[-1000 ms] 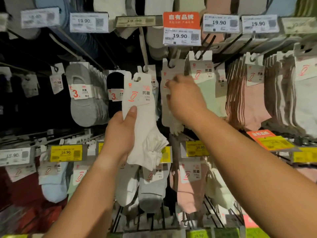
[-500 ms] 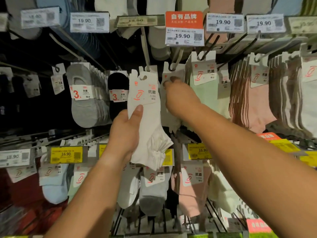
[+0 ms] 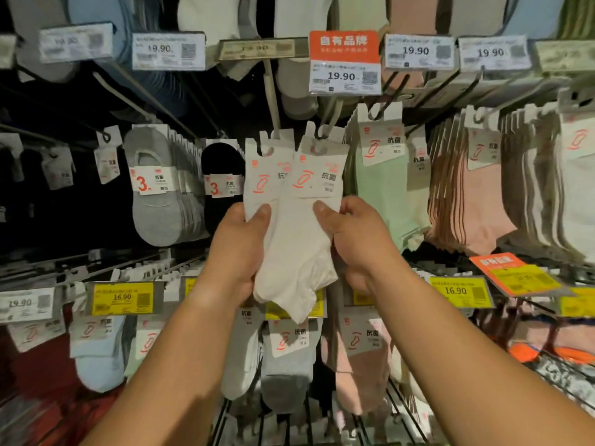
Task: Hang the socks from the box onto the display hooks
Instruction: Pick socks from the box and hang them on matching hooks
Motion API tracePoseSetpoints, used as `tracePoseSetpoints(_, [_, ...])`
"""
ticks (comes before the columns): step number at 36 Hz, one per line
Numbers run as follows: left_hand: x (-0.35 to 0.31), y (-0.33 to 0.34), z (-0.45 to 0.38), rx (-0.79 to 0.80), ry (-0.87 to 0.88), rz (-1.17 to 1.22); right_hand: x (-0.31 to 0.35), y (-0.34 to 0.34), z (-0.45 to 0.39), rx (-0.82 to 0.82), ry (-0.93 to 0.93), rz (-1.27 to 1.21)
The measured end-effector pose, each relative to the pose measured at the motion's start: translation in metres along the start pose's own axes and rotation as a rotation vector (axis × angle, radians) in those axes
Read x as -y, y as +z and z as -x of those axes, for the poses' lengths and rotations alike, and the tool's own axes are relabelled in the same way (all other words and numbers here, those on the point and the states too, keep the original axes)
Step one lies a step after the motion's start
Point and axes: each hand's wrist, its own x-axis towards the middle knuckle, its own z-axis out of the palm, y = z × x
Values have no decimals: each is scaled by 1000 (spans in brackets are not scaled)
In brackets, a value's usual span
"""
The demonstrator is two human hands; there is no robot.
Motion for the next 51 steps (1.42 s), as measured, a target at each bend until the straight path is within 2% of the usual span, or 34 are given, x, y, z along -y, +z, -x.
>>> tracePoseSetpoints(4, [0,-3,-4,-47,66,-41,17,-11,4,-83,-174,140])
tracePoseSetpoints(8, [0,-5,-6,-64,86,-36,28,-19,12,-91,-315,182])
tracePoseSetpoints(12, [1,-4,-7,-55,79,-22,38,-22,7,-101,-289,158])
tracePoseSetpoints(21, [1,-7,-7,-77,75,0,56,-24,-7,-181,-322,327])
tracePoseSetpoints(27, [-1,-14,-5,-84,76,13,45,-35,-16,-159,-286,354])
tracePoseSetpoints(31, [-2,-13,-4,-82,78,15,44,-29,-42,-171,-248,504])
tracePoseSetpoints(37, [-4,-11,-3,-92,61,44,43,-7,-74,-190,-126,929])
tracePoseSetpoints(43, [-4,-8,-1,-85,47,30,32,8,-69,-110,-166,1274])
tracePoseSetpoints(46, [-5,-3,-1,-70,49,42,30,8,-51,-148,-247,1213])
tracePoseSetpoints(49, [-5,7,0,-31,73,37,25,6,-15,-165,-379,983])
tracePoseSetpoints(51, [-7,17,3,23,76,19,20,7,5,-66,-280,758])
